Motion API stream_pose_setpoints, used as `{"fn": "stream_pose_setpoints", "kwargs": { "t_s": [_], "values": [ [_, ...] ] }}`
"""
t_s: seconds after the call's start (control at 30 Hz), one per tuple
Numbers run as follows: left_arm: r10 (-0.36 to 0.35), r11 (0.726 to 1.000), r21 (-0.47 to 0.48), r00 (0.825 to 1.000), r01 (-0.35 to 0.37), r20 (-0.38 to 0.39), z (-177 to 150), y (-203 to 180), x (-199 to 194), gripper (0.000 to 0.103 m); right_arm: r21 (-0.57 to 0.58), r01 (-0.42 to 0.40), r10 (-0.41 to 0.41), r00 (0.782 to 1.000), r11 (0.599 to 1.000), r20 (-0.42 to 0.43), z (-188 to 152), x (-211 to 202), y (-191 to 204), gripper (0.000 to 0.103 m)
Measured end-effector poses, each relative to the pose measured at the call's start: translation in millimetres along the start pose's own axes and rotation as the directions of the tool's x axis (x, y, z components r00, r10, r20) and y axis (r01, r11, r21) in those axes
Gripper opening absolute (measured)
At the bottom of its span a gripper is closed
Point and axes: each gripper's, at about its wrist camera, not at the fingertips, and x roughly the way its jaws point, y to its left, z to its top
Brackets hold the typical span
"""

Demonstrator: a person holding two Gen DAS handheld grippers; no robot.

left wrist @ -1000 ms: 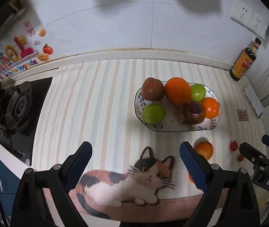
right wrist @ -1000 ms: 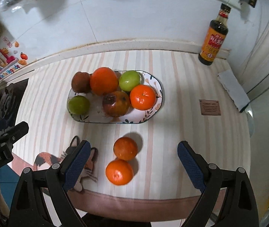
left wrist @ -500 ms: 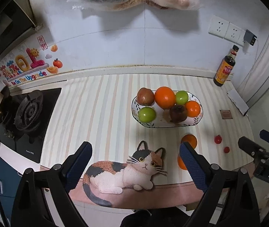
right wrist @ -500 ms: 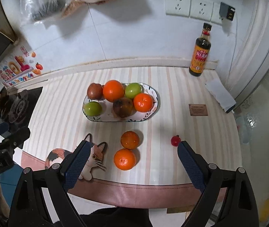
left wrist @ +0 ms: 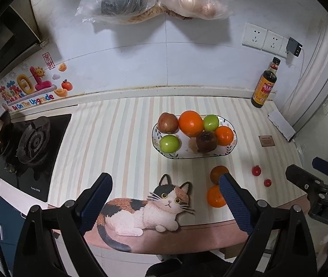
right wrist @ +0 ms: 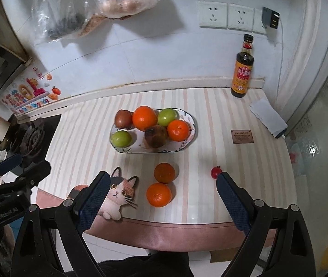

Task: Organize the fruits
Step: 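Withdraw both open tools from the plate, then grasp a small orange with the right tool while the left tool grasps the other small orange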

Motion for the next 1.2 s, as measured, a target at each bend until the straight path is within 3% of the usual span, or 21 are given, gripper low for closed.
{"fn": "stream_pose_setpoints", "kwargs": {
  "t_s": [0.13, 0.27, 0.43, 0.53, 0.73, 0.77, 0.8, 0.83, 0.9, 1.0, 1.2],
  "values": [
    [0.015, 1.0, 0.02, 0.999, -0.015, -0.042, 3, -12, 26, 0.103, 0.063, -0.016, 0.02, 0.998, 0.998, -0.055, 4, 28, -24, 0.095],
    [-0.005, 0.999, 0.049, 0.988, 0.013, -0.157, -5, -36, 77, 0.103, 0.127, -0.051, 0.068, 0.988, 0.991, -0.137, 7, 73, -51, 0.095],
    [-0.093, 0.991, 0.053, 0.929, 0.12, -0.359, -27, -77, 151, 0.103, 0.18, -0.06, 0.099, 0.971, 0.982, -0.217, -2, 129, -85, 0.094],
    [-0.113, 0.988, 0.044, 0.884, 0.149, -0.453, -41, -102, 190, 0.103, 0.195, -0.053, 0.103, 0.961, 0.979, -0.255, -9, 156, -101, 0.07],
    [-0.087, 0.986, 0.071, 0.824, 0.152, -0.56, -60, -132, 245, 0.102, 0.218, -0.043, 0.112, 0.942, 0.975, -0.317, -12, 191, -123, 0.069],
    [-0.094, 0.984, 0.069, 0.816, 0.161, -0.57, -63, -135, 251, 0.094, 0.224, -0.049, 0.122, 0.937, 0.973, -0.327, -12, 197, -125, 0.069],
    [-0.092, 0.985, 0.069, 0.817, 0.159, -0.57, -65, -136, 255, 0.085, 0.227, -0.052, 0.127, 0.934, 0.973, -0.334, -12, 200, -126, 0.069],
    [-0.101, 0.984, 0.061, 0.818, 0.164, -0.566, -66, -136, 258, 0.07, 0.227, -0.052, 0.13, 0.931, 0.973, -0.342, -12, 204, -127, 0.07],
    [-0.144, 0.981, 0.028, 0.812, 0.193, -0.566, -67, -135, 257, 0.062, 0.231, -0.064, 0.146, 0.922, 0.971, -0.358, -11, 212, -127, 0.07],
    [-0.102, 0.984, 0.067, 0.826, 0.166, -0.554, -70, -125, 250, 0.062, 0.225, -0.087, 0.17, 0.909, 0.97, -0.381, -10, 224, -119, 0.07],
    [-0.064, 0.998, -0.015, 0.825, 0.067, -0.562, -75, -56, 249, 0.062, 0.193, -0.163, 0.232, 0.875, 0.968, -0.425, -11, 254, -80, 0.07]
  ]
}}
